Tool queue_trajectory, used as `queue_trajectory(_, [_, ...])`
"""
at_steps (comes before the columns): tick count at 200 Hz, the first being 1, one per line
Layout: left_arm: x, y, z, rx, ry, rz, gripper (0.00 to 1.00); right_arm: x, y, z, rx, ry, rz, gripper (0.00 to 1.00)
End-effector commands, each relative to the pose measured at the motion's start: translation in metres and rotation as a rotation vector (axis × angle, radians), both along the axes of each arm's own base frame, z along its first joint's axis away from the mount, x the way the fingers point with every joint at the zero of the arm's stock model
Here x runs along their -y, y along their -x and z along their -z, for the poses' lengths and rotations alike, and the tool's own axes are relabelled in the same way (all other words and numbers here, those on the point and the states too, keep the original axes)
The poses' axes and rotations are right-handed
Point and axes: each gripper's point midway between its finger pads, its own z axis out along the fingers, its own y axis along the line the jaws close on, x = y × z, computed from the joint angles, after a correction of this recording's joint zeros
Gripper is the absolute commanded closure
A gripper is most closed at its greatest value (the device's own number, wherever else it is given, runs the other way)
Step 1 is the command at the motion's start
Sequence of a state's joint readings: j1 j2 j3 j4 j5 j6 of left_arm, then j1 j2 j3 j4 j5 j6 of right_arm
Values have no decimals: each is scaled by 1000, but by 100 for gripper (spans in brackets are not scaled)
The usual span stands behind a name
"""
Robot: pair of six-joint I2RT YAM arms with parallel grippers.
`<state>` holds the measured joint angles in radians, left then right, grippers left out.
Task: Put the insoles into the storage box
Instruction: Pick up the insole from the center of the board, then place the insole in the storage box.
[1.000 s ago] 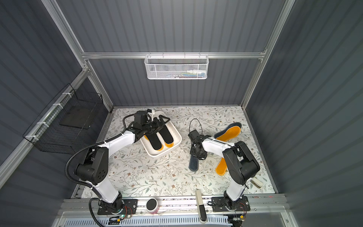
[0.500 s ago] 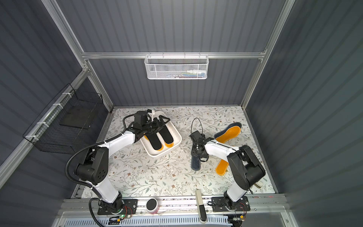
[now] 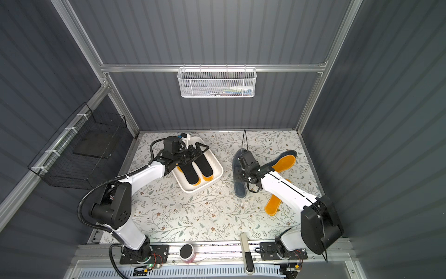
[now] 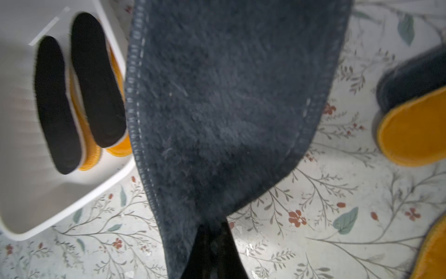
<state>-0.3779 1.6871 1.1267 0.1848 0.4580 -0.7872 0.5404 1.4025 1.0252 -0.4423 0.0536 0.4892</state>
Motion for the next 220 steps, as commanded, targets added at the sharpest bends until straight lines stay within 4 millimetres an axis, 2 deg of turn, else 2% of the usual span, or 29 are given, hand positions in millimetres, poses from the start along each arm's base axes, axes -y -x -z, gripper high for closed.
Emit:
queue_trajectory(1, [0,15,-34,158,-29,61,3,-18,-8,-39,66,-46,-100,93])
queue_trajectory(24, [-11,30,-52,284,-93,16,3,-38,-18,-68,85,-91,-169,92])
queue_trajectory(55, [-32,44,-67,376,-185,-35,3,-62,-32,-91,98,-121,-227,92])
queue_trajectory(98, [-32,58,-58,383,-244,21,3,-93,-44,-93,70,-106,-295,93])
queue_trajectory(123, [-21,66,-48,379,-279,87,5,-110,-46,-89,49,-85,-327,93])
queue_trajectory(145, [-7,74,-32,381,-388,138,7,-120,-47,-86,39,-77,-352,92])
queue_trajectory(168, [6,80,-25,382,-434,190,10,-123,-49,-80,26,-47,-358,92])
queue_trajectory(220, [8,75,-19,345,-410,163,16,-127,-47,-75,20,-41,-368,91])
